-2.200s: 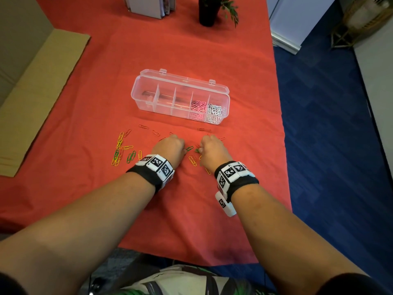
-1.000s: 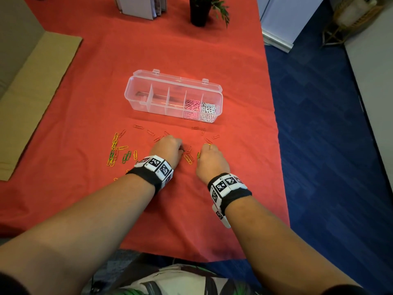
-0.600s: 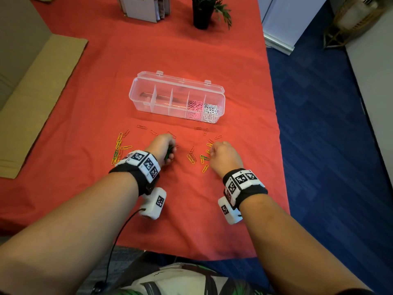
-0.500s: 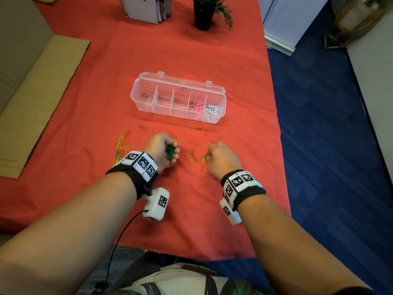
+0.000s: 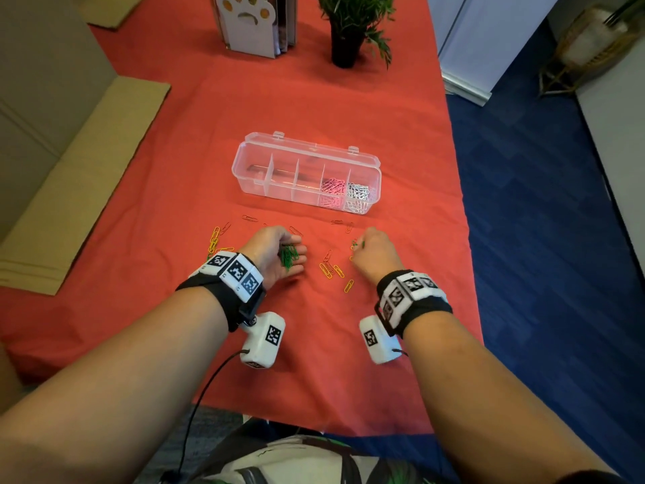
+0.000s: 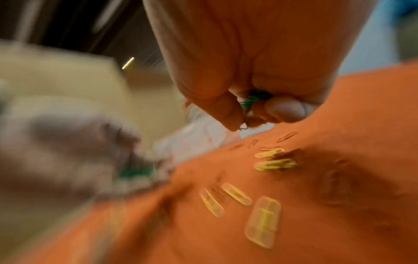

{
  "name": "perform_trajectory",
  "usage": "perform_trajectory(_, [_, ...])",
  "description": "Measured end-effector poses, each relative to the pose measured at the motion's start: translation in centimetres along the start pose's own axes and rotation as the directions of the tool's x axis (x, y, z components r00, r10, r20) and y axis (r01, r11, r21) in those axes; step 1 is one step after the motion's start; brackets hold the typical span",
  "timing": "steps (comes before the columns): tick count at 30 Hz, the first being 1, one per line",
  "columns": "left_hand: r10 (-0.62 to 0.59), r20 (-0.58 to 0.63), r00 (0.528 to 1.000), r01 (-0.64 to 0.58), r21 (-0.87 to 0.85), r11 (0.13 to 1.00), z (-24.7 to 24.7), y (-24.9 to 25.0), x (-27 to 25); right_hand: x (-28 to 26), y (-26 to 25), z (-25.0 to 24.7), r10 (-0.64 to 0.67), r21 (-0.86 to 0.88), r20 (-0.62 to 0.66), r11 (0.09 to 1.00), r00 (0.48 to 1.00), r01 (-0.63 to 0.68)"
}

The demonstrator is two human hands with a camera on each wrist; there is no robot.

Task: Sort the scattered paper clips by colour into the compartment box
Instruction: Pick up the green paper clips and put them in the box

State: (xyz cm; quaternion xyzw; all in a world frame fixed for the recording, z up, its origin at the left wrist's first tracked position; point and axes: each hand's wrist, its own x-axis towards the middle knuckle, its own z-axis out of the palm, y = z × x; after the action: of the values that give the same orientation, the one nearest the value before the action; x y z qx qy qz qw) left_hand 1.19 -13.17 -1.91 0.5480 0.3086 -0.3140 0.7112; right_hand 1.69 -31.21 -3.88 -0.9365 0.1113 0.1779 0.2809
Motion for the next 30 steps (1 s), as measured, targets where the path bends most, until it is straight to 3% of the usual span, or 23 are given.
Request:
perform_trajectory(3, [0.062,0.009,0.998,-0.062,-0.03,0.998,0.6,2.0,-0.1,0.4,-0.3,-0.8,0.102,0.369,0.049,0.923,0.994,-0.113])
perform_trajectory(6, [0.16,0.025,0.987,-0.158,-0.077,0.984,1.4,5.2,0.2,0.0,-1.2,-1.2,0.132,0.687,0.101,0.707,0.986,-0.166])
perform_trajectory(9, [0.226,0.063,0.972,-0.218,-0.112,0.97,2.6,8.3,0.2,-0.3,-2.2,-2.1,0.093,0.833,0.203,0.507,0.975,-0.221])
perform_trajectory(14, [0.297,-0.048,0.954,-0.301,-0.128,0.945,4.3,11.2,0.7,-0.3,-2.8,-3.6,0.062,0.916,0.365,0.157,0.929,-0.37])
perform_trajectory(17, [0.335,-0.122,0.934,-0.337,0.005,0.941,3.7,11.6,1.3,0.1,-3.0,-4.0,0.043,0.921,0.358,0.15,0.933,-0.36])
perform_trajectory(21, [0.377,-0.167,0.911,-0.342,0.203,0.917,0.8,10.3,2.1,1.0,-4.3,-3.8,0.094,0.928,0.277,0.231,0.956,-0.292])
perform_trajectory(26, [0.512,-0.206,0.834,-0.399,0.415,0.818,-2.7,6.2,1.3,3.1,-7.4,-3.5,0.098,0.922,0.225,0.301,0.969,-0.245])
perform_trajectory(30, [0.529,-0.269,0.805,-0.344,0.514,0.786,-6.2,3.3,0.8,6.0,-10.7,-2.9,0.119,0.871,0.107,0.468,0.987,-0.151])
